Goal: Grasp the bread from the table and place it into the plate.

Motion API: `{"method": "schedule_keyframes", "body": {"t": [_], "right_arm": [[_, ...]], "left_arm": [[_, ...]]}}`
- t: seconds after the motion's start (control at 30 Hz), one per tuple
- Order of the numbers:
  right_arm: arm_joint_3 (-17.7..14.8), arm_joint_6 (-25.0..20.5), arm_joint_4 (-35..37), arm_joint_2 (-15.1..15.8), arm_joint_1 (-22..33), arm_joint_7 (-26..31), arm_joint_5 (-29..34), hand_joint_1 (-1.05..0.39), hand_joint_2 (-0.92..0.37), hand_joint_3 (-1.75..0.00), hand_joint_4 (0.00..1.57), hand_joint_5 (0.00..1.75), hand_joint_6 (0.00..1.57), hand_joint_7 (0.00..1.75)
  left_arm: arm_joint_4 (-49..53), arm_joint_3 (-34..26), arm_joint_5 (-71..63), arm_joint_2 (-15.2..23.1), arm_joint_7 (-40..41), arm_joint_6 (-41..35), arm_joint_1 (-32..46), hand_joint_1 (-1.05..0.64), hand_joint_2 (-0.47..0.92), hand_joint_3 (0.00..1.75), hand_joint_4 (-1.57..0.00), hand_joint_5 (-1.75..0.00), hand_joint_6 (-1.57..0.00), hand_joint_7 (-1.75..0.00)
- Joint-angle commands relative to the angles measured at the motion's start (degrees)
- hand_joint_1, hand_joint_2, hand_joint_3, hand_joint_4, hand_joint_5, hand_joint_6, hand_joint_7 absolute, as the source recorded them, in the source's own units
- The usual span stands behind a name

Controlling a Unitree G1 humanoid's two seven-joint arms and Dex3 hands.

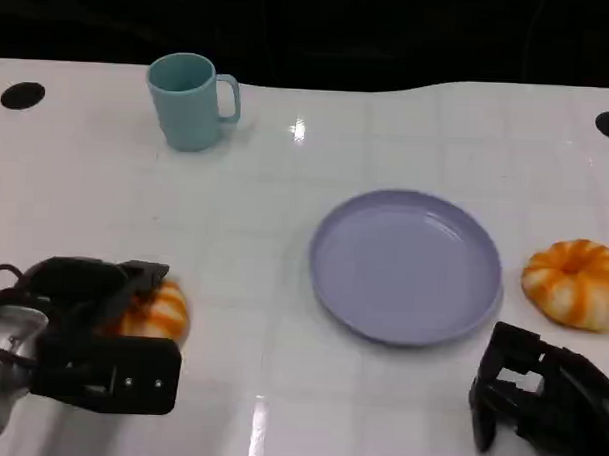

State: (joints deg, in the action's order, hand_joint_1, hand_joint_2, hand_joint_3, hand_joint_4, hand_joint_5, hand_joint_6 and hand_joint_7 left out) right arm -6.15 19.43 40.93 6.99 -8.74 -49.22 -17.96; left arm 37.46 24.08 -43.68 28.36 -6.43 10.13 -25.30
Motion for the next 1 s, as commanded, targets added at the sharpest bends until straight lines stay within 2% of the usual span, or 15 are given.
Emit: {"method": "schedule_keyframes", "body": {"t": [0.03,0.07,0.1,0.17,0.2,0.23,0.3,0.33,0.4,0.47,0.5,0.57,0.6,0.73,1.0], "right_arm": [[-0.5,0.2,-1.1,0.8,0.6,0.4,-0.1,-0.61,-0.92,-0.22,0.71,1.75,0.60,1.64],[-0.5,0.1,-1.2,0.8,0.6,0.5,0.0,-0.61,-0.92,-0.23,0.71,1.75,0.60,1.64],[-0.5,0.0,-1.2,0.8,0.6,0.5,0.0,-0.61,-0.92,-0.23,0.71,1.75,0.60,1.65],[-0.5,-0.1,-1.3,0.8,0.6,0.6,0.0,-0.62,-0.92,-0.23,0.71,1.75,0.60,1.65],[-0.4,-0.1,-1.3,0.9,0.6,0.6,0.1,-0.62,-0.92,-0.23,0.71,1.75,0.60,1.66],[-0.4,-0.1,-1.3,0.9,0.6,0.7,0.1,-0.62,-0.92,-0.22,0.71,1.75,0.60,1.66],[-0.5,0.1,-1.1,0.9,0.5,0.6,0.1,-0.62,-0.92,-0.22,0.71,1.75,0.60,1.66],[-0.6,0.1,-1.0,0.8,0.4,0.5,-0.1,-0.62,-0.92,-0.22,0.71,1.75,0.60,1.66],[-0.7,0.0,-0.9,0.8,0.4,0.5,-0.2,-0.61,-0.92,-0.23,0.71,1.75,0.59,1.66],[-0.6,-0.2,-1.0,0.7,0.5,0.9,0.0,-0.61,-0.92,-0.23,0.71,1.75,0.59,1.66],[-0.6,-0.2,-0.9,0.7,0.4,0.9,0.0,-0.61,-0.92,-0.22,0.71,1.75,0.59,1.67],[-0.6,-0.5,-0.8,0.8,0.3,1.0,0.0,-0.61,-0.92,-0.22,0.71,1.75,0.59,1.66],[-0.6,-0.5,-0.7,0.8,0.3,0.9,0.0,-0.62,-0.92,-0.22,0.71,1.75,0.59,1.65],[-0.8,-0.1,0.2,0.8,-0.2,0.0,-0.4,-0.61,-0.92,-0.22,0.70,1.75,0.60,1.63],[-1.4,0.9,3.6,0.7,-1.6,-1.7,-1.1,-0.62,-0.92,-0.21,0.71,1.75,0.61,1.63]], "left_arm": [[7.0,1.1,0.3,-1.3,6.8,2.6,0.9,-0.21,0.91,0.21,-0.58,-0.65,-0.65,-0.05],[8.0,0.9,0.4,-1.5,9.0,3.6,0.7,-0.20,0.90,0.29,-0.53,-1.22,-0.79,-0.04],[8.9,0.9,0.6,-1.7,10.5,4.3,0.4,-0.19,0.87,0.40,-0.51,-1.47,-0.87,-0.04],[10.3,0.8,0.9,-2.0,13.3,5.4,-0.2,-0.19,0.79,0.62,-0.54,-1.54,-0.96,-0.03],[11.0,0.7,0.9,-2.2,16.1,6.3,-0.5,-0.23,0.69,0.94,-0.63,-1.66,-0.94,-0.53],[11.6,0.7,0.8,-2.3,18.2,7.0,-0.7,-0.25,0.66,1.08,-0.68,-1.70,-0.74,-1.12],[12.1,0.8,0.1,-2.4,23.9,8.3,-1.0,-0.27,0.69,1.07,-0.70,-1.74,-0.52,-1.58],[12.4,0.9,-0.2,-2.5,26.0,8.7,-1.2,-0.28,0.73,0.98,-0.70,-1.74,-0.51,-1.54],[13.0,1.0,-0.7,-2.6,28.7,9.1,-1.6,-0.31,0.87,0.50,-0.65,-1.75,-0.63,-1.03],[13.2,1.1,-1.1,-2.5,30.9,9.9,-2.0,-0.29,0.91,0.38,-0.63,-1.75,-0.52,-1.29],[12.7,1.0,-1.0,-2.3,31.7,10.4,-2.1,-0.25,0.91,0.38,-0.62,-1.75,-0.46,-1.56],[11.0,0.5,-0.7,-2.0,32.6,10.8,-2.0,-0.24,0.92,0.40,-0.62,-1.75,-0.45,-1.70],[10.0,0.3,-0.5,-1.8,32.6,10.7,-2.0,-0.25,0.89,0.54,-0.63,-1.75,-0.47,-1.73],[7.9,-0.8,0.8,-1.7,32.0,11.7,-2.0,-0.25,0.84,0.67,-0.65,-1.75,-0.48,-1.74],[2.5,-3.6,5.8,-3.1,27.1,13.2,-3.4,-0.26,0.82,0.63,-0.69,-1.75,-0.49,-1.74]]}}
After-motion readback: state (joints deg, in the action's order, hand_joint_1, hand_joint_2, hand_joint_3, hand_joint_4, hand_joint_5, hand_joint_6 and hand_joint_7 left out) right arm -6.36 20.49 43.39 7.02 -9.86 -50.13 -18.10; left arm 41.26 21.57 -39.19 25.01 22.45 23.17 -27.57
